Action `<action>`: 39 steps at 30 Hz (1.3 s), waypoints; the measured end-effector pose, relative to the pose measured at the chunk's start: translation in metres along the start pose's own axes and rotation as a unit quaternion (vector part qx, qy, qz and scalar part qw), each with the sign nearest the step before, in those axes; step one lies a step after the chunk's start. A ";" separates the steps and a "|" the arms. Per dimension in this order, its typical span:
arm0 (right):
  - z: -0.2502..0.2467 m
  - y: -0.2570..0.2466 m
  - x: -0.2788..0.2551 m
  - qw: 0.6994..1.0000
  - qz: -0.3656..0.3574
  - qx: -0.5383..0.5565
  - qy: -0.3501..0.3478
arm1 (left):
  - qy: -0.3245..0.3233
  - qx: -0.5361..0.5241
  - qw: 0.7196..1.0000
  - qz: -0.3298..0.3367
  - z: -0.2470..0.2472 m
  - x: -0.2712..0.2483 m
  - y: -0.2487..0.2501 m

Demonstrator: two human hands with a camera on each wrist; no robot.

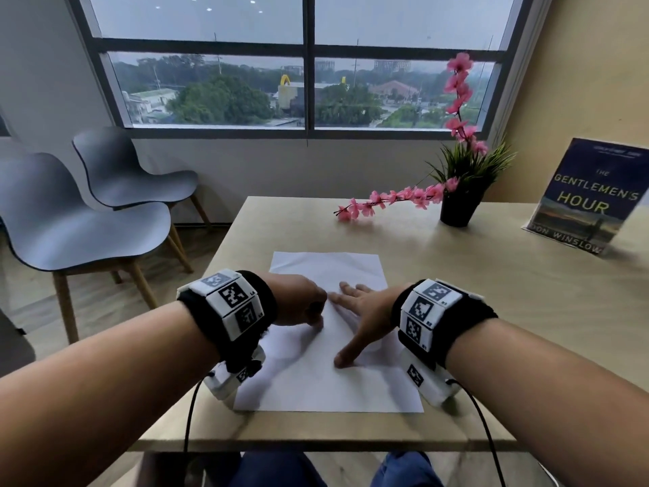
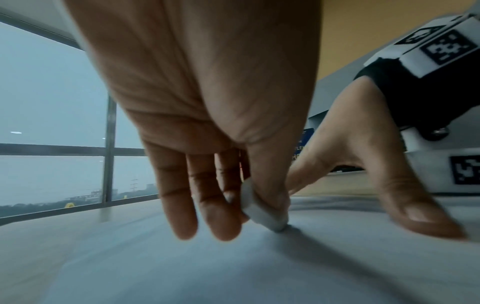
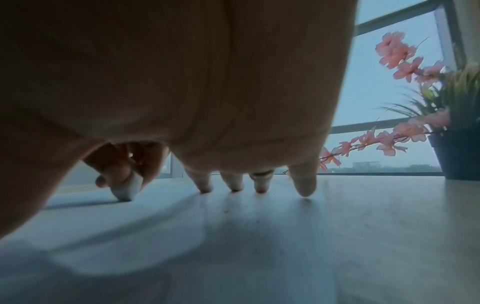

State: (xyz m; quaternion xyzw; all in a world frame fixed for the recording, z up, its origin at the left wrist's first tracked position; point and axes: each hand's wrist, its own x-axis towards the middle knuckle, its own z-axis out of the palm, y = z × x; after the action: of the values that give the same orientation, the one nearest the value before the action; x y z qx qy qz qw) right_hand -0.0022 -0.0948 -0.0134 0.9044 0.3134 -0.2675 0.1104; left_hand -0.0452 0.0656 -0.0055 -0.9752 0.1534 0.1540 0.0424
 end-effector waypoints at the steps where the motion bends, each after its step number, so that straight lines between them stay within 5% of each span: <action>1: 0.001 0.000 0.001 1.000 -0.002 0.003 0.003 | -0.003 -0.004 1.000 0.011 0.000 0.000 0.003; 14: 0.004 0.003 0.002 0.998 -0.016 0.060 0.015 | -0.050 0.028 0.998 0.009 -0.004 0.012 0.010; 19: 0.005 0.003 0.002 0.998 -0.011 0.062 0.019 | -0.039 0.049 0.997 -0.049 -0.013 0.015 -0.014; 24: 0.003 0.003 0.002 0.998 -0.013 0.066 0.010 | -0.055 0.038 0.998 0.006 -0.006 0.009 -0.001; 30: 0.003 0.003 0.000 0.998 -0.009 0.062 0.012 | -0.049 0.051 0.997 -0.040 -0.014 0.013 -0.012; 35: 0.003 0.003 0.001 0.998 -0.013 0.062 0.009 | -0.065 0.060 0.996 0.018 -0.009 0.007 0.010; 39: 0.002 0.001 -0.002 0.998 -0.008 0.061 0.012 | -0.046 0.057 0.996 -0.051 -0.016 0.013 -0.013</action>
State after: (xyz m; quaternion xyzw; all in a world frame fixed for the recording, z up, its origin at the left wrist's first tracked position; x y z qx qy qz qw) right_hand -0.0032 -0.0974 -0.0143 0.9100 0.3050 -0.2763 0.0496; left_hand -0.0248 0.0725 0.0057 -0.9696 0.1100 0.1877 0.1124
